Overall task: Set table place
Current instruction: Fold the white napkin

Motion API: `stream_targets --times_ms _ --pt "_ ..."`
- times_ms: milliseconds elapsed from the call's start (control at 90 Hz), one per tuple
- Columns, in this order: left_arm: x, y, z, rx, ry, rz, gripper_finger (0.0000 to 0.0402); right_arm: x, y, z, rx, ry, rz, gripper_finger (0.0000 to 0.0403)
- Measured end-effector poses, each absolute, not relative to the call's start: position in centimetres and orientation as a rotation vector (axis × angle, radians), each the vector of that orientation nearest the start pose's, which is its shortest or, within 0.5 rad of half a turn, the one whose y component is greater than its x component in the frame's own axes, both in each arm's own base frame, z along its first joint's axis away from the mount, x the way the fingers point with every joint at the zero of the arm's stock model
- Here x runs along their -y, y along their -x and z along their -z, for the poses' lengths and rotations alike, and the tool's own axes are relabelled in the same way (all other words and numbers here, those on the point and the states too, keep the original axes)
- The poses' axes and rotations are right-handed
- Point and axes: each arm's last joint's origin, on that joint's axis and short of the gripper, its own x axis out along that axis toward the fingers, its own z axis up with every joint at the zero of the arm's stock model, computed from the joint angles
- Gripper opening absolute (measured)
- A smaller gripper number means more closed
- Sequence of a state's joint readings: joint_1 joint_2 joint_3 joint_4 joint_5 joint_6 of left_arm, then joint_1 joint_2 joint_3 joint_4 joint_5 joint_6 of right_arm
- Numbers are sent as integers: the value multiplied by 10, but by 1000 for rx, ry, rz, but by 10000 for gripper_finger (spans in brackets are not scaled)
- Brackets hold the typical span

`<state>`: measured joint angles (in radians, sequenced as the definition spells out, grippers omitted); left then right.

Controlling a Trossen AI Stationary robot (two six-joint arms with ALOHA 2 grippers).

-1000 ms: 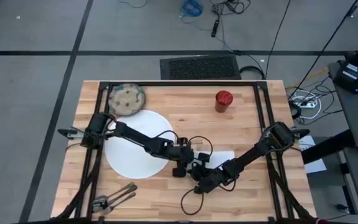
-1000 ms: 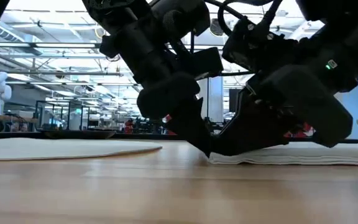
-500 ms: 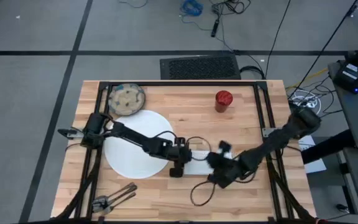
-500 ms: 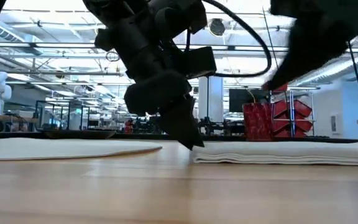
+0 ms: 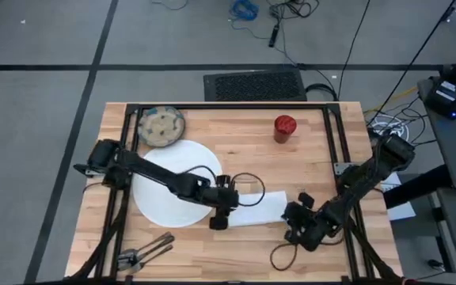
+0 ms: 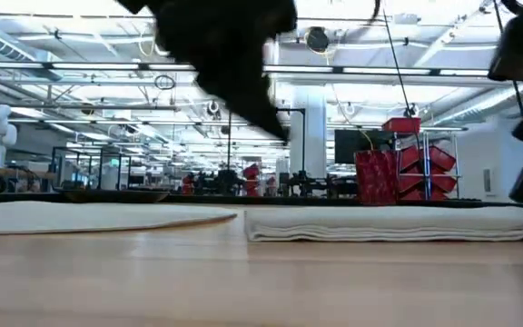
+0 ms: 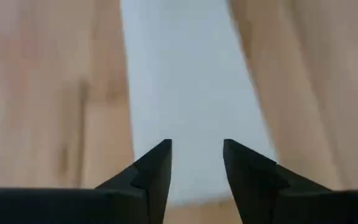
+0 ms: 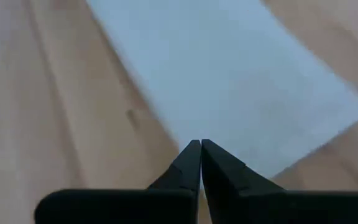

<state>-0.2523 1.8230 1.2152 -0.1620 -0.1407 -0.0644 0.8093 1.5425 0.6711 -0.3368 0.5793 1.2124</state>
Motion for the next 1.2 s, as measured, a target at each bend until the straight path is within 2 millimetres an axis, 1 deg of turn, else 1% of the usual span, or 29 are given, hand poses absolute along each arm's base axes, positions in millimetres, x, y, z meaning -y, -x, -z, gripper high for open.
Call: stream_targets --times_ms 89,133,200,267,356,422,556,633,744,867,956,1056,1111,1200 --pt "93 -391 -203 -636 -84 73 132 -165 -181 -123 -863 -335 370 0" --pt "92 -398 -197 -602 -78 63 132 -164 -182 -119 -862 -329 374 0" --pt "93 -407 -181 -584 -72 57 132 -166 -185 -114 -866 -316 354 0" --pt "93 -413 -156 -618 -65 47 132 -169 -187 -110 -888 -310 323 0" --pt "95 -416 -127 -681 -51 36 132 -172 -189 -107 -924 -319 288 0" --pt "95 -417 -110 -717 -31 25 132 -171 -187 -108 -955 -320 279 0" --pt "96 -419 -99 -737 4 11 132 -166 -181 -113 -1018 -305 286 0" --pt "98 -419 -98 -739 48 0 132 -159 -178 -119 -1036 -290 309 0" --pt "104 -417 -100 -736 157 -26 132 -147 -175 -126 -1030 -249 360 0" --pt "119 -412 -101 -742 251 -38 132 -137 -181 -134 -1011 -255 370 0" --pt "134 -407 -101 -743 318 -46 132 -131 -188 -138 -979 -262 368 0" --pt "148 -402 -102 -731 356 -76 132 -129 -196 -141 -926 -261 341 0" --pt "153 -398 -109 -725 356 -92 132 -131 -203 -142 -889 -268 310 0" --pt "158 -387 -122 -765 315 -118 132 -136 -213 -141 -816 -263 268 0"
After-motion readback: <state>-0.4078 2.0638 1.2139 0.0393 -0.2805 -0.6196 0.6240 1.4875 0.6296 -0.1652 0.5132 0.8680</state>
